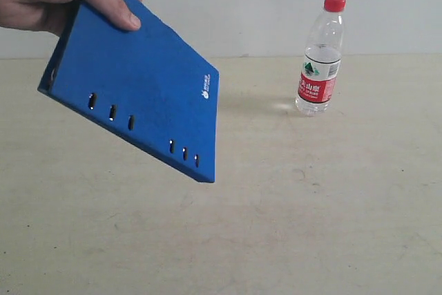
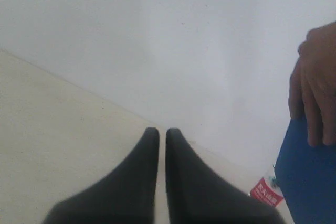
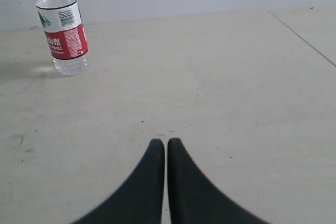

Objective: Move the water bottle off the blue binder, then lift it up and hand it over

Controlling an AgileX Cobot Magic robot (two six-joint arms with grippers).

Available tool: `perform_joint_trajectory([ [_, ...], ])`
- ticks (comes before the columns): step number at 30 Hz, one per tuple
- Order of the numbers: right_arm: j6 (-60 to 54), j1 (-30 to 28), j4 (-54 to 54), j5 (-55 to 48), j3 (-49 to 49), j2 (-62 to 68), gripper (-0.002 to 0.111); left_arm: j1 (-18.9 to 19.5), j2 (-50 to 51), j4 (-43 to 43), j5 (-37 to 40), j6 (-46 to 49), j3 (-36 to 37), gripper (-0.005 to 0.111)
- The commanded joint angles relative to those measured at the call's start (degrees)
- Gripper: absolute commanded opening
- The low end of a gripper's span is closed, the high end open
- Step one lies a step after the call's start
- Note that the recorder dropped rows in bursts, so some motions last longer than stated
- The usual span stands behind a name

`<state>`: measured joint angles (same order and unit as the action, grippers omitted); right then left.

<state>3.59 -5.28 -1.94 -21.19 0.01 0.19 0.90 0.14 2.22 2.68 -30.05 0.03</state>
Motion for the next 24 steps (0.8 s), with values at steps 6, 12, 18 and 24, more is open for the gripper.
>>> perform_joint_trajectory([
  [6,0.38,-0.43,0.04,0.74,-0.01,-0.19,0.0,2.51,-0.14,-2.22,-10.24,-0.47,-0.03,0.005],
  [12,0.38,-0.43,0.04,0.74,-0.01,-0.19,0.0,2.51,-0.14,-2.22,-14.27,-2.24,-0.03,0.005],
  [18,0.38,-0.43,0.04,0.74,-0.01,-0.19,0.0,2.51,-0.14,-1.87,-11.84,12.74,-0.03,0.005],
  [24,0.38,-0.43,0.04,0.74,-0.01,-0.19,0.0,2.51,-0.14,0.28,4.15,27.81,-0.03,0.005],
])
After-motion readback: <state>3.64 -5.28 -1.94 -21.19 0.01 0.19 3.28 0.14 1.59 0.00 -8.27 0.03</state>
